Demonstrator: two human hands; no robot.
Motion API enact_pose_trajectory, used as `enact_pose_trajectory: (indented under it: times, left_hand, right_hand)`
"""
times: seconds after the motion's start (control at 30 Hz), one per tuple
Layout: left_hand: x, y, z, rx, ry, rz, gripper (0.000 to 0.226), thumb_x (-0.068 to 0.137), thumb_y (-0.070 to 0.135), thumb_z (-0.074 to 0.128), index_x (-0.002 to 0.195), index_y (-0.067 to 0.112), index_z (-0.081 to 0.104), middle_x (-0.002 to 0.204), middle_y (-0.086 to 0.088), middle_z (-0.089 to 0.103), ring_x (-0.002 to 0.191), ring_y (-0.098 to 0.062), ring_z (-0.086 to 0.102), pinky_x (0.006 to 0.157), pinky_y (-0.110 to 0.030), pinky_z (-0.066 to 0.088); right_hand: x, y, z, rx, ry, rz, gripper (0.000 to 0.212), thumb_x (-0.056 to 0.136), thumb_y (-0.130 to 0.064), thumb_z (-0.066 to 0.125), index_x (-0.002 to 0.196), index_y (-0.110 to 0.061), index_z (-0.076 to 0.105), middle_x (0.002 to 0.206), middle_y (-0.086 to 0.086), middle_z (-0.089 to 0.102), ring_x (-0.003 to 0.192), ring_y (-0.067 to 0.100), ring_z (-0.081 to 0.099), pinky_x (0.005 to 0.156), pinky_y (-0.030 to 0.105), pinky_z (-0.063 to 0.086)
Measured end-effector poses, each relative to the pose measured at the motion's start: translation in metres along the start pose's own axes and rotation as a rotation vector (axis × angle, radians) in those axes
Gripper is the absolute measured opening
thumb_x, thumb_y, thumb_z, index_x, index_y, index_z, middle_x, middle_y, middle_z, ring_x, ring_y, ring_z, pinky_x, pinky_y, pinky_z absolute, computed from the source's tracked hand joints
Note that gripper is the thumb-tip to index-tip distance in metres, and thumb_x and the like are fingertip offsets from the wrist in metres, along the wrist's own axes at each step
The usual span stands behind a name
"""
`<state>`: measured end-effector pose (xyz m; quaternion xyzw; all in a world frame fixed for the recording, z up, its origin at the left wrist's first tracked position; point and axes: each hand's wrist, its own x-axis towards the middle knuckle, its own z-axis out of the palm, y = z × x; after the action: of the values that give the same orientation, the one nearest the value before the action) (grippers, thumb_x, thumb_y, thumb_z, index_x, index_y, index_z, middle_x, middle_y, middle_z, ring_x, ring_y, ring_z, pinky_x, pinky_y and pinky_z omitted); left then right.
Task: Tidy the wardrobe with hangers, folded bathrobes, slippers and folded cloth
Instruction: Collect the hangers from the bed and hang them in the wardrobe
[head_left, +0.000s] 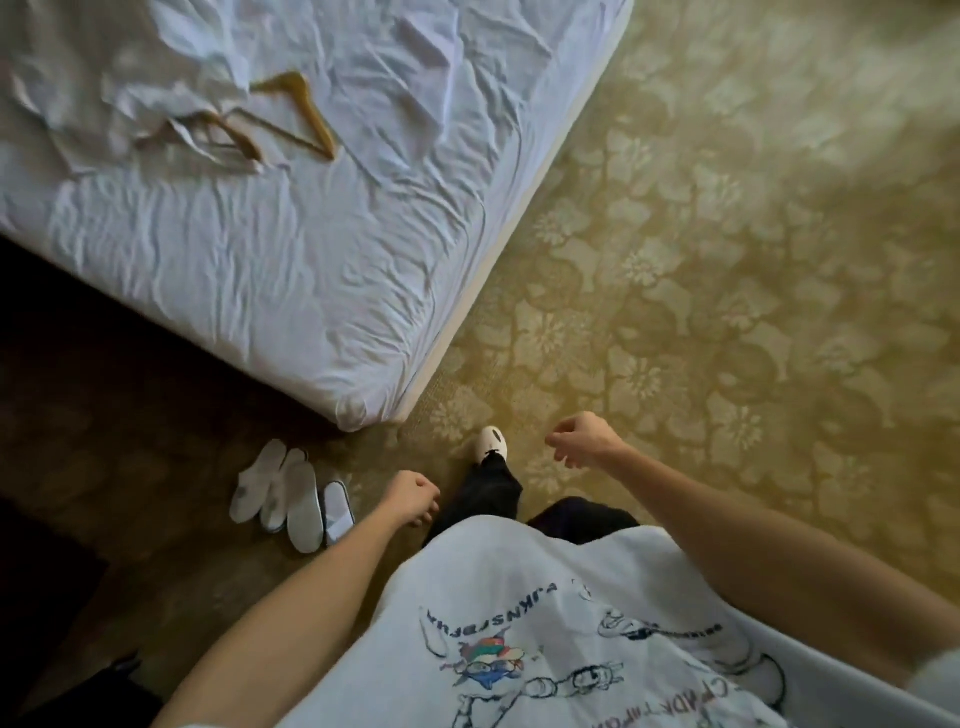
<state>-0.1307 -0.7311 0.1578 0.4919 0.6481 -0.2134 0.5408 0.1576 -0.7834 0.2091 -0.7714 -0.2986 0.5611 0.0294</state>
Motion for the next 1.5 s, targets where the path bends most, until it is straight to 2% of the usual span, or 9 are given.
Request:
enact_pose_trajectory:
  times: [0.23,0.5,0.63,0.77,0.9,1.07,1.17,1.33,1.5]
  left_hand:
    - [0.052,0.202,-0.069,-0.007,-0.055,0.174,0.02,0.1,0.014,0.052,0.087,0.011,0.068,0.075,-0.005,0.069,0.054,-0.014,0.059,0.046,-0.022,0.046]
    - [0.121,0.378,-0.115,0.059,-0.074,0.246,0.021,0.101,0.017,0.051,0.102,0.009,0.07,0.082,-0.005,0.072,0.067,-0.018,0.065,0.066,-0.029,0.054]
    - [0.145,0.437,-0.14,0.024,-0.058,0.173,0.021,0.1,0.015,0.052,0.104,0.004,0.069,0.087,-0.01,0.072,0.064,-0.017,0.062,0.057,-0.023,0.052]
    - [0.166,0.499,-0.176,-0.054,-0.031,0.151,0.019,0.099,0.013,0.052,0.094,0.004,0.068,0.079,-0.009,0.066,0.055,-0.016,0.057,0.049,-0.021,0.046]
    - [0.187,0.53,-0.219,-0.172,0.052,0.116,0.023,0.098,0.01,0.051,0.08,0.005,0.065,0.07,-0.008,0.063,0.05,-0.016,0.052,0.046,-0.023,0.042]
    - [0.208,0.543,-0.26,-0.304,0.116,-0.008,0.021,0.094,0.007,0.054,0.077,0.002,0.065,0.069,-0.012,0.063,0.052,-0.02,0.053,0.042,-0.019,0.041]
    - [0.23,0.546,-0.272,-0.394,0.117,-0.122,0.021,0.093,0.005,0.051,0.075,0.003,0.061,0.072,-0.014,0.061,0.05,-0.019,0.051,0.041,-0.019,0.039]
    - [0.27,0.576,-0.296,-0.574,0.118,-0.247,0.02,0.092,0.009,0.053,0.076,0.006,0.064,0.068,-0.01,0.063,0.045,-0.017,0.053,0.044,-0.021,0.039]
    - [0.304,0.633,-0.332,-0.783,0.211,-0.197,0.023,0.094,0.012,0.055,0.08,0.002,0.069,0.072,-0.014,0.07,0.054,-0.02,0.061,0.05,-0.026,0.045]
  right_hand:
    - [0.047,-0.022,-0.117,0.077,0.155,0.134,0.021,0.096,-0.023,0.058,0.099,-0.009,0.073,0.083,0.005,0.073,0.063,0.014,0.065,0.057,0.024,0.052]
    - [0.116,-0.012,-0.224,0.282,0.228,0.349,0.02,0.094,-0.022,0.063,0.102,-0.005,0.072,0.08,0.008,0.072,0.062,0.019,0.063,0.061,0.031,0.056]
    - [0.157,-0.048,-0.292,0.267,0.194,0.314,0.022,0.094,-0.02,0.061,0.099,-0.002,0.072,0.087,0.011,0.074,0.066,0.021,0.065,0.066,0.033,0.058]
    - [0.213,-0.126,-0.37,0.155,0.165,0.172,0.024,0.096,-0.02,0.058,0.099,-0.001,0.072,0.082,0.008,0.072,0.064,0.017,0.063,0.059,0.027,0.054]
    - [0.265,-0.22,-0.422,-0.007,0.099,-0.015,0.022,0.095,-0.02,0.057,0.099,-0.004,0.074,0.085,0.007,0.074,0.067,0.014,0.066,0.06,0.025,0.056]
    - [0.317,-0.341,-0.458,-0.171,0.027,-0.268,0.022,0.09,-0.017,0.057,0.099,-0.009,0.075,0.091,0.006,0.075,0.084,0.022,0.07,0.082,0.039,0.059]
    - [0.352,-0.392,-0.472,-0.283,-0.05,-0.34,0.022,0.091,-0.02,0.058,0.102,-0.013,0.075,0.091,0.003,0.074,0.077,0.017,0.069,0.077,0.031,0.057]
    - [0.417,-0.453,-0.516,-0.445,-0.121,-0.361,0.023,0.092,-0.016,0.057,0.104,-0.008,0.075,0.093,0.009,0.075,0.082,0.021,0.071,0.079,0.033,0.059]
    - [0.473,-0.501,-0.592,-0.607,-0.165,-0.34,0.022,0.094,-0.012,0.056,0.107,-0.005,0.072,0.087,0.005,0.072,0.068,0.011,0.065,0.067,0.023,0.056]
